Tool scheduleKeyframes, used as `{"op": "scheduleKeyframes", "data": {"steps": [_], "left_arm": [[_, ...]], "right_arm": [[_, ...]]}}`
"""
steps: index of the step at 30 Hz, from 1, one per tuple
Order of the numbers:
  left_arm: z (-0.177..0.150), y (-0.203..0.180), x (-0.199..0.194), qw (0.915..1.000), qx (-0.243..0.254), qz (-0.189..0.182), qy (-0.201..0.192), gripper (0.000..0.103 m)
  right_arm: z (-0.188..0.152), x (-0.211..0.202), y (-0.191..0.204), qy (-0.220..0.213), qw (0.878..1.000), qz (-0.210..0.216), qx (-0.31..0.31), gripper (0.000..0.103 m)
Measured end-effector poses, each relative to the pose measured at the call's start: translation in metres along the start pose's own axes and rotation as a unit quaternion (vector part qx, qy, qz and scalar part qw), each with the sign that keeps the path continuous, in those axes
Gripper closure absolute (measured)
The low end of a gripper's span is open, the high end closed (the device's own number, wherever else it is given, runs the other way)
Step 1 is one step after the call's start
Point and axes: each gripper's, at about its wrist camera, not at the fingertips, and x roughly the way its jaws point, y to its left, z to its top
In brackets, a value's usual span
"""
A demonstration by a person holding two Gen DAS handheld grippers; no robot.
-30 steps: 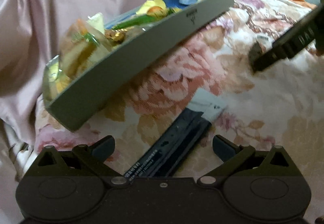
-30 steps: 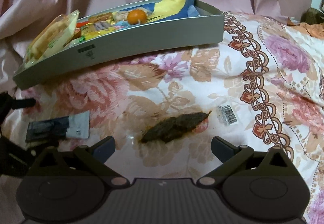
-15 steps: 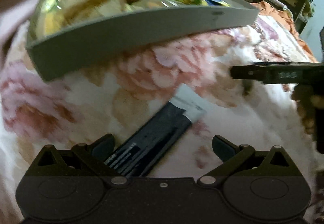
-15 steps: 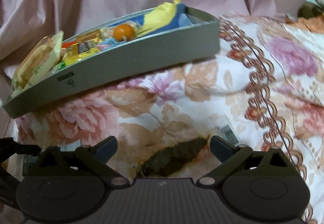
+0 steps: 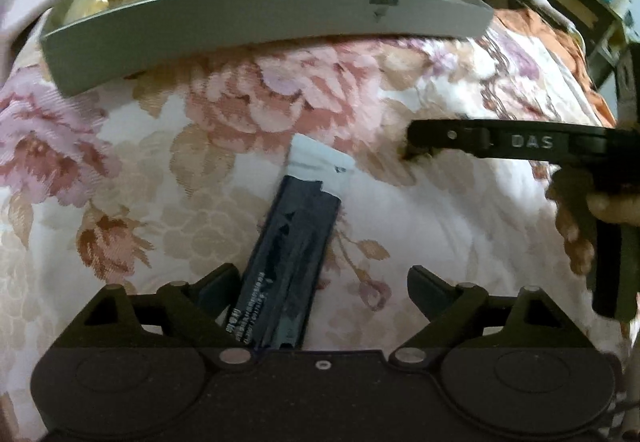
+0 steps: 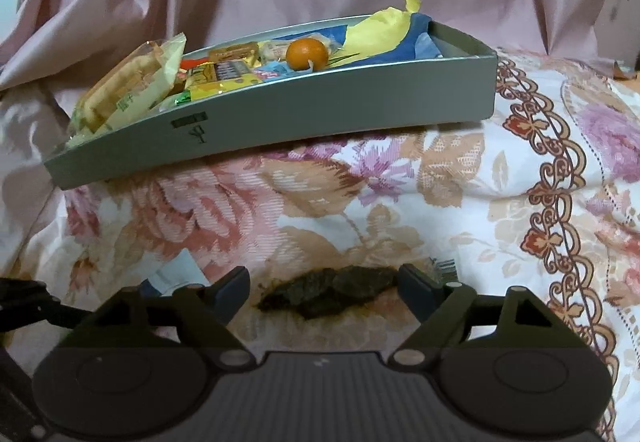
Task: Organize snacks
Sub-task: 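Grasp the navy stick packet with the left tool while the right tool grasps the dark leaf snack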
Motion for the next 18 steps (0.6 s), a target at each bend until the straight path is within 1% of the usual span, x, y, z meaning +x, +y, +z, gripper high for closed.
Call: {"op": "scheduleKeyframes", "data": {"steps": [3, 5, 8, 10, 11, 12, 13, 14, 16, 17, 18], "left_arm": [[0.003, 0.001, 0.001, 0.9999, 0.001, 0.013, -0.008, 0.016], [0.004, 0.003, 0.002, 0.9997, -0.002, 0.021, -0.014, 0.019], [0.005, 0.005, 0.002, 0.9993, -0.013, 0.029, -0.022, 0.025], [0.006, 0.007, 0.002, 0.9988, -0.02, 0.035, -0.027, 0.032], [0.005, 0.007, 0.001, 0.9985, -0.024, 0.04, -0.03, 0.035], [0.005, 0.008, 0.001, 0.9981, -0.027, 0.046, -0.032, 0.04], [0.004, 0.008, -0.001, 0.9978, -0.029, 0.05, -0.033, 0.045], [0.004, 0.008, -0.001, 0.9974, -0.031, 0.055, -0.034, 0.046], [0.002, 0.008, -0.002, 0.9969, -0.036, 0.059, -0.037, 0.052], [0.001, 0.008, -0.003, 0.9967, -0.04, 0.061, -0.038, 0.053], [0.0, 0.008, -0.004, 0.9965, -0.043, 0.061, -0.038, 0.055]], "right_arm": [[0.001, -0.002, -0.006, 0.008, 0.999, 0.007, 0.04, 0.017], [0.002, -0.001, -0.008, 0.013, 0.999, -0.008, 0.05, 0.016], [0.002, 0.002, -0.01, 0.011, 0.998, -0.029, 0.052, 0.01], [0.003, 0.006, -0.012, 0.01, 0.997, -0.041, 0.059, 0.008], [0.003, 0.008, -0.014, 0.006, 0.997, -0.042, 0.062, 0.008], [0.004, 0.009, -0.014, 0.002, 0.997, -0.041, 0.064, 0.008], [0.005, 0.01, -0.013, -0.002, 0.997, -0.042, 0.064, 0.009], [0.006, 0.011, -0.012, -0.006, 0.997, -0.041, 0.061, 0.01], [0.006, 0.013, -0.008, -0.01, 0.998, -0.047, 0.042, 0.02], [0.006, 0.013, -0.004, -0.012, 0.998, -0.052, 0.027, 0.023], [0.005, 0.013, -0.002, -0.012, 0.998, -0.056, 0.012, 0.028]]}}
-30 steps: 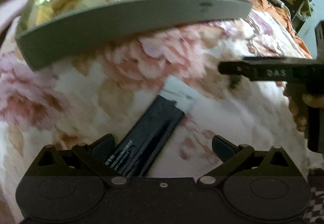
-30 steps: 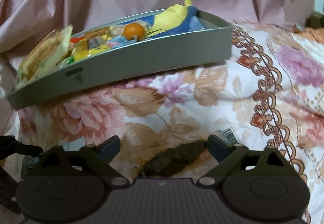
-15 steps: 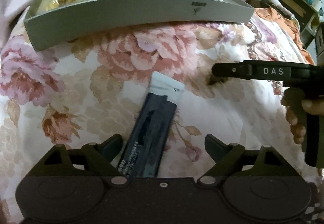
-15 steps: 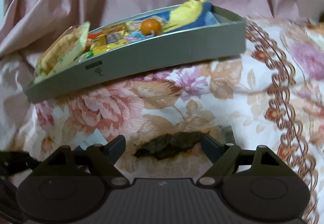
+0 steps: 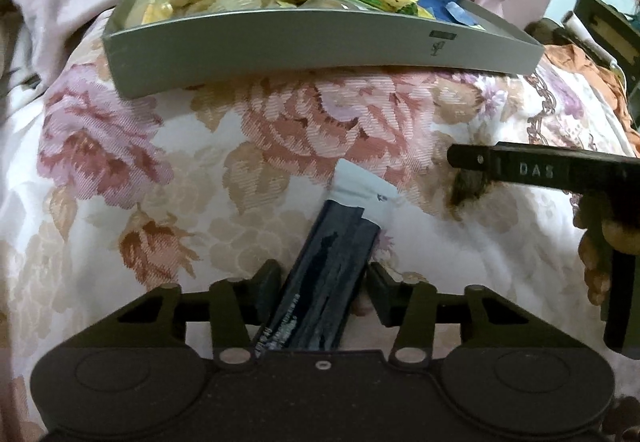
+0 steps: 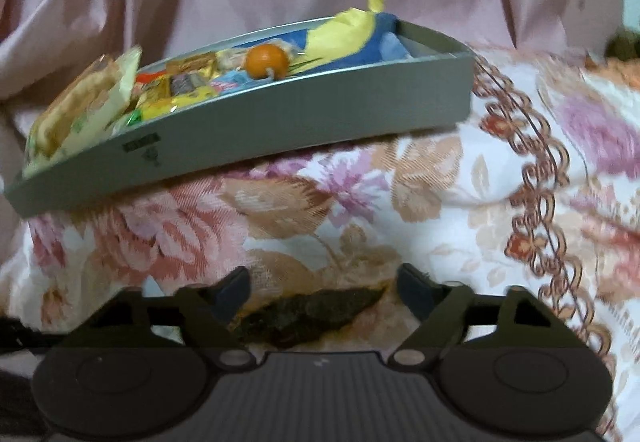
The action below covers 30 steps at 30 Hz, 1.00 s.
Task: Organize snacks
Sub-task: 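Grasp the navy stick packet with the left tool while the right tool grasps the dark leaf snack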
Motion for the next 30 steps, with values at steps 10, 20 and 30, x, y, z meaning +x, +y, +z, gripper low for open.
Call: {"op": "scheduleKeyframes", "data": {"steps": [10, 20, 30], "left_arm": [[-0.023, -0.011, -0.017, 0.999, -0.045, 0.002, 0.007, 0.06], [-0.03, -0.02, -0.022, 0.9982, -0.06, 0.007, 0.002, 0.058], [-0.018, -0.015, -0.012, 0.9988, -0.047, 0.008, -0.008, 0.051]], "right_arm": [[-0.015, -0.016, 0.018, 0.035, 0.992, 0.07, -0.101, 0.048], [-0.035, -0.056, 0.027, 0.08, 0.989, 0.062, -0.106, 0.026], [-0.041, -0.035, 0.02, 0.086, 0.993, 0.075, 0.011, 0.023]]}}
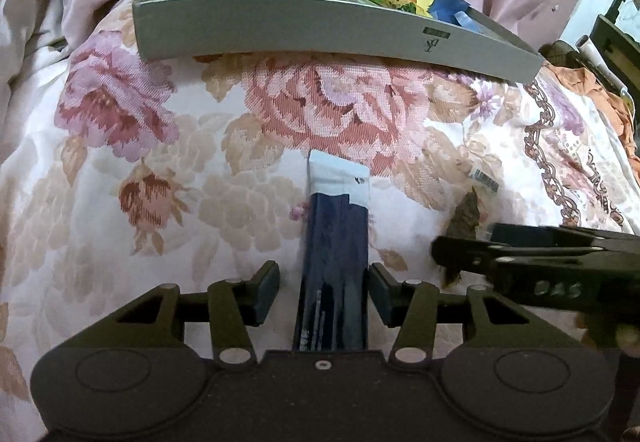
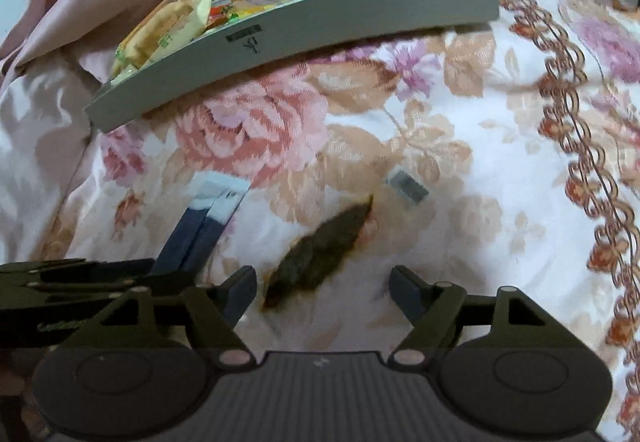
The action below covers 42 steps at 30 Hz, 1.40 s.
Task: Organize snacks
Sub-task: 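Grasp the navy stick packet with the left tool while the right tool grasps the dark leaf snack, then lift the navy packet and leaf snack and carry both over the tray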
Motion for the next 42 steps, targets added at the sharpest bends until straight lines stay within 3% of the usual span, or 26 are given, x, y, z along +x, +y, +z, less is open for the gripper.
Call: {"op": "scheduleKeyframes", "data": {"steps": [3, 5, 6, 7, 10, 15, 21, 25, 36, 42], "left_arm": [[0.002, -0.001, 0.003, 0.9999, 0.01, 0.001, -0.002, 0.051], [0.002, -0.003, 0.004, 0.9998, 0.021, 0.004, -0.002, 0.051], [0.002, -0.004, 0.005, 0.9996, 0.027, 0.005, -0.002, 0.051], [0.001, -0.006, 0.005, 0.9994, 0.034, 0.008, -0.002, 0.051], [-0.001, -0.012, 0.005, 0.998, 0.06, 0.02, -0.004, 0.057], [-0.005, -0.019, 0.003, 0.9954, 0.091, 0.029, -0.006, 0.063], [-0.007, -0.026, 0.011, 0.9912, 0.128, 0.033, -0.006, 0.052], [-0.007, -0.028, 0.011, 0.9887, 0.143, 0.044, -0.012, 0.065], [-0.004, -0.018, 0.003, 0.9969, 0.076, 0.014, -0.016, 0.071], [-0.005, -0.017, 0.0, 0.9979, 0.061, 0.007, -0.019, 0.071]], "right_arm": [[0.0, 0.01, 0.011, -0.018, 0.999, -0.016, -0.029, 0.02], [-0.001, 0.015, 0.02, -0.022, 0.997, -0.033, -0.063, 0.025], [-0.001, 0.016, 0.023, -0.022, 0.996, -0.039, -0.076, 0.033], [-0.001, 0.016, 0.025, -0.02, 0.995, -0.045, -0.087, 0.047], [0.004, 0.01, 0.021, -0.009, 0.995, -0.042, -0.09, 0.068], [0.002, 0.008, 0.022, -0.012, 0.993, -0.042, -0.106, 0.071], [-0.001, 0.008, 0.036, -0.027, 0.987, -0.043, -0.154, 0.073], [-0.001, 0.009, 0.037, -0.03, 0.986, -0.046, -0.16, 0.075], [-0.011, 0.004, 0.062, -0.057, 0.962, -0.06, -0.258, 0.088], [-0.018, 0.004, 0.073, -0.075, 0.939, -0.099, -0.321, 0.09]]}}
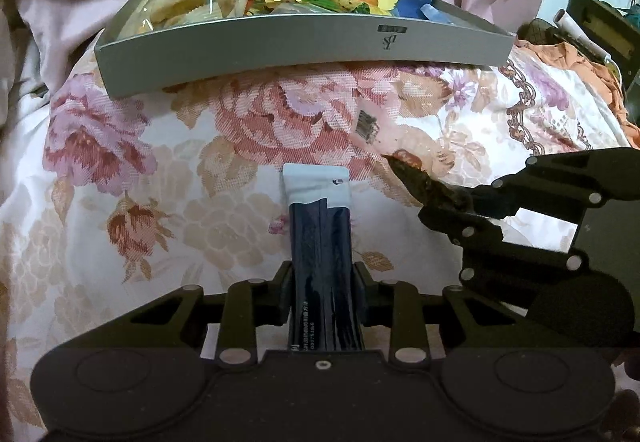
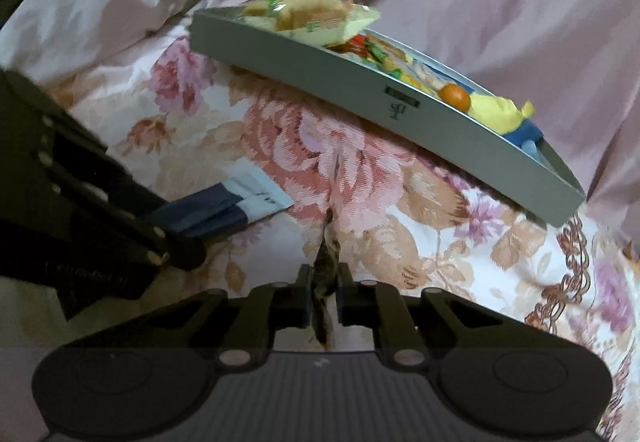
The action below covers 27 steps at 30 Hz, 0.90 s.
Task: Organize snacks
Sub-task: 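Lift the navy packet and leaf snack and carry both over the tray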
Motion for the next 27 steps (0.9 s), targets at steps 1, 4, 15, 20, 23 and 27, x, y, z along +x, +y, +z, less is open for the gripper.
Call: {"op": "scheduleKeyframes", "data": {"steps": [1, 4, 15, 20, 23, 27], "left_arm": [[0.0, 0.0, -0.001, 1.0, -0.002, -0.001, -0.001, 0.072], [-0.001, 0.0, -0.007, 0.9999, -0.008, -0.006, -0.004, 0.072], [0.003, -0.003, -0.034, 0.9988, -0.016, -0.01, -0.045, 0.072], [0.009, -0.009, -0.049, 0.9969, -0.019, -0.02, -0.073, 0.071], [0.014, -0.013, -0.06, 0.995, -0.02, -0.028, -0.094, 0.071], [0.027, -0.014, -0.072, 0.9913, -0.037, -0.038, -0.121, 0.071]], "right_arm": [[-0.001, 0.001, 0.003, 0.0, 1.0, -0.003, -0.008, 0.09], [-0.003, -0.003, 0.013, -0.012, 0.998, -0.028, -0.055, 0.09], [-0.006, -0.03, 0.034, -0.076, 0.976, -0.099, -0.176, 0.09], [-0.006, -0.044, 0.024, -0.08, 0.98, -0.101, -0.153, 0.09], [-0.002, -0.052, 0.018, -0.095, 0.976, -0.122, -0.151, 0.09], [0.007, -0.061, 0.003, -0.118, 0.975, -0.142, -0.125, 0.09]]}}
